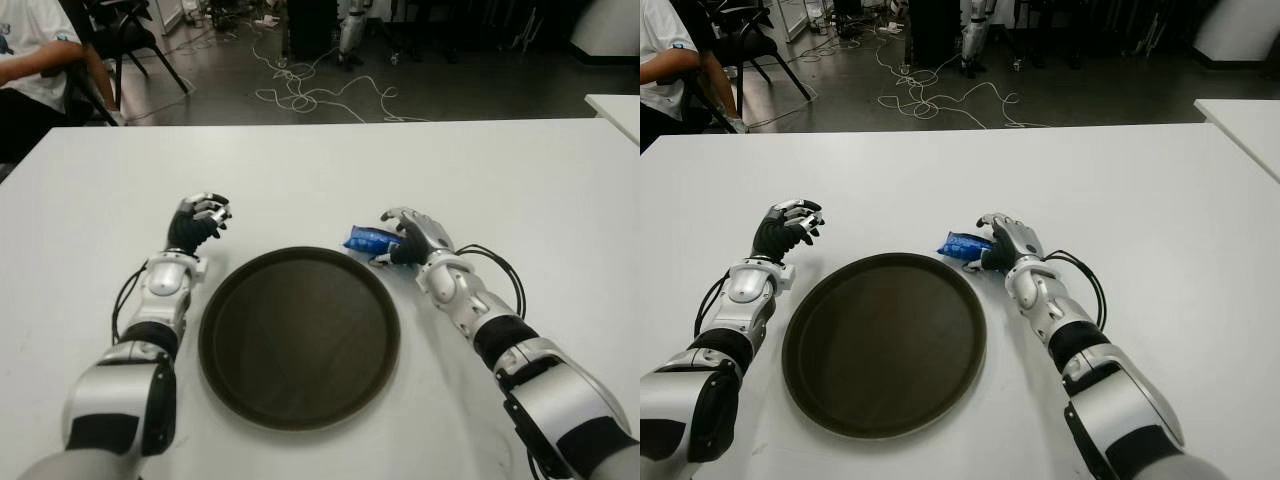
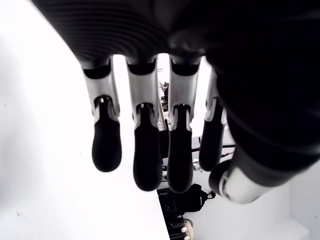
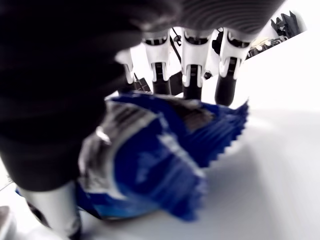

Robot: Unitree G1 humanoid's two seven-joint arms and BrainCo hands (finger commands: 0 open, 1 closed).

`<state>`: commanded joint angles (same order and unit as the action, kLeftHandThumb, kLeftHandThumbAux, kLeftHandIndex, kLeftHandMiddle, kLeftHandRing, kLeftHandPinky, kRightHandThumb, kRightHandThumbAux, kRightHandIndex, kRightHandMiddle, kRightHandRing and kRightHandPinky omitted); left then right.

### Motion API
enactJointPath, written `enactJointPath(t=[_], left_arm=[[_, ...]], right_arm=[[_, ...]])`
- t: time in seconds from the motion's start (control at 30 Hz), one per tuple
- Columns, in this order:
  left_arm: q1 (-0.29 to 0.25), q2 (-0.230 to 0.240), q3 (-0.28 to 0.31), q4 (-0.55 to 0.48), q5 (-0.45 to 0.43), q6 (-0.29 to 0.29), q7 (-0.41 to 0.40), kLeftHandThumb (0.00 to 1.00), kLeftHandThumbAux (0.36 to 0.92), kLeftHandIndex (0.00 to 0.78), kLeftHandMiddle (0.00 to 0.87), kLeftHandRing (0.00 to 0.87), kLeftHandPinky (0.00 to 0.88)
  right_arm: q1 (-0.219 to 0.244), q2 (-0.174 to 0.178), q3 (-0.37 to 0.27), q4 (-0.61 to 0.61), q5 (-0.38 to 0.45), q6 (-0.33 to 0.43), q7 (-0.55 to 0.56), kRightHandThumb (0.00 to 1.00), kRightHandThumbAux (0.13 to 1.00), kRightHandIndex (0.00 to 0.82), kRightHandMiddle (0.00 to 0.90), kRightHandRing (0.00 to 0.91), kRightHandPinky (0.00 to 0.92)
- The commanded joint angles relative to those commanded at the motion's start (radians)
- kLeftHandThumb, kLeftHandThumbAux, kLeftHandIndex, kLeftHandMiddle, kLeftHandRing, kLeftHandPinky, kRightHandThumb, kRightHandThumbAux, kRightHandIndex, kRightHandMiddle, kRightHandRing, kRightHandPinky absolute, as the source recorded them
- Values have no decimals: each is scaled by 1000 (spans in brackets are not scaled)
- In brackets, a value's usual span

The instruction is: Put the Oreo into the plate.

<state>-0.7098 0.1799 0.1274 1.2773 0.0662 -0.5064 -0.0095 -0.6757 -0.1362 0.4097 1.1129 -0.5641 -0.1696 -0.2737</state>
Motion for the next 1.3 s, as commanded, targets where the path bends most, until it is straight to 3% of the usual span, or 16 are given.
enactJointPath(t=[0.1,0.27,0.37,0.53,0.67,0.87,1.3], left_arm=[[-2,-1,-4,1,5,3,7,694,715,426,569,604,644],[-4,0,-17,2,17,10,24,694,715,426,558,588,612],[-6,0,-23,2,19,11,31,693,715,426,553,582,608],[-7,-4,-23,3,11,8,28,694,715,426,555,580,608],[-6,-6,-23,2,9,1,28,692,715,426,547,571,602],[-6,-9,-24,0,8,-1,30,693,714,427,550,576,610],[-7,-4,-31,-3,15,3,39,695,713,427,547,574,598]], right_arm=[[-9,1,0,21,1,-2,-6,0,803,265,225,239,243],[-21,6,-7,46,5,1,-35,0,780,224,201,207,149],[-21,4,-14,52,10,-11,-54,0,800,331,297,322,320],[-20,-4,-33,57,29,-53,-86,0,815,437,432,467,462],[-19,-15,-46,52,42,-93,-96,101,841,514,597,619,612],[-19,-20,-60,50,56,-106,-84,200,852,583,705,712,691],[-23,-20,-82,33,79,-75,-55,196,861,672,779,781,762]])
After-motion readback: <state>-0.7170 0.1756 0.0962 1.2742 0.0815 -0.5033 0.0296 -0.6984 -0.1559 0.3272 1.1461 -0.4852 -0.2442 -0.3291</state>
